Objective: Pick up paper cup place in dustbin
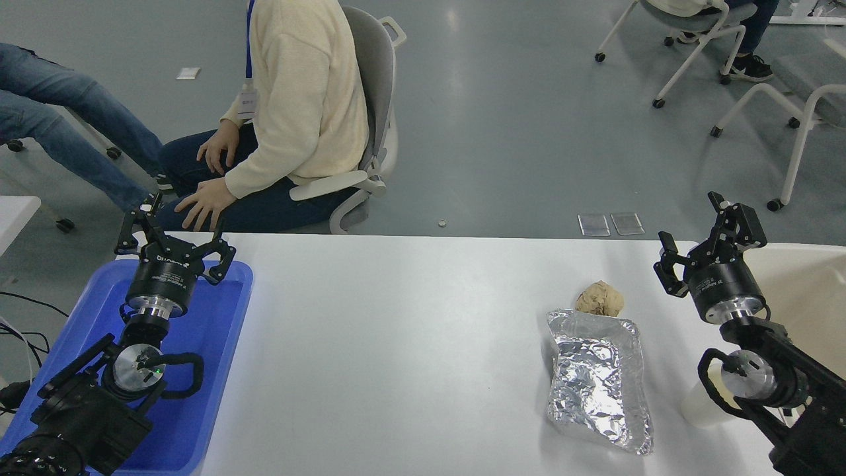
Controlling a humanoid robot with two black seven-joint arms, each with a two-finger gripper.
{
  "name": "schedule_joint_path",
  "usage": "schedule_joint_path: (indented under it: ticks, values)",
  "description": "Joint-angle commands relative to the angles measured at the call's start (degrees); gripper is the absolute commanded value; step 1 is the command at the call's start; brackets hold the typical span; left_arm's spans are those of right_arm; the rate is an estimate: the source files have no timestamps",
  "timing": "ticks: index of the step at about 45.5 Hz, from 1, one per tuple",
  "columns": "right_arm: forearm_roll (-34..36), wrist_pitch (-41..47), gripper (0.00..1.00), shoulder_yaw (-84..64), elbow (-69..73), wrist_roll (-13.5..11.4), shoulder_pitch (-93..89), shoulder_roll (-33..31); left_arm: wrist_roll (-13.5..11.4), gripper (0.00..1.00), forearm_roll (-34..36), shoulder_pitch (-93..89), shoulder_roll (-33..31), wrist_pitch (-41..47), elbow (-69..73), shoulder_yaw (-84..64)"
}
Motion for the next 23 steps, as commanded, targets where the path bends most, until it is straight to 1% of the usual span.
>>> schedule_joint_path:
  ticks: [1, 13, 18, 23]
  values:
    - [0.0, -0.2, 1.00, 0.0, -0.5, 0.0, 0.3, -1.0, 0.0, 1.00, 0.0, 0.0, 0.0, 0.0, 0.0, 0.0]
    - [0.0, -0.4, 1.00, -1.9, -0.3, -0.1, 0.8, -6.0, 0.0, 1.00, 0.0, 0.0, 0.0, 0.0, 0.0, 0.0]
    - [-0.1, -0.5, 1.00, -7.6, -0.3, -0.1, 1.9, -8.3, 0.0, 1.00, 0.0, 0.0, 0.0, 0.0, 0.0, 0.0]
    - [0.0, -0.6, 1.00, -17.8, 0.5, -0.1, 4.2, -12.2, 0.0, 1.00, -0.1, 0.0, 0.0, 0.0, 0.0, 0.0]
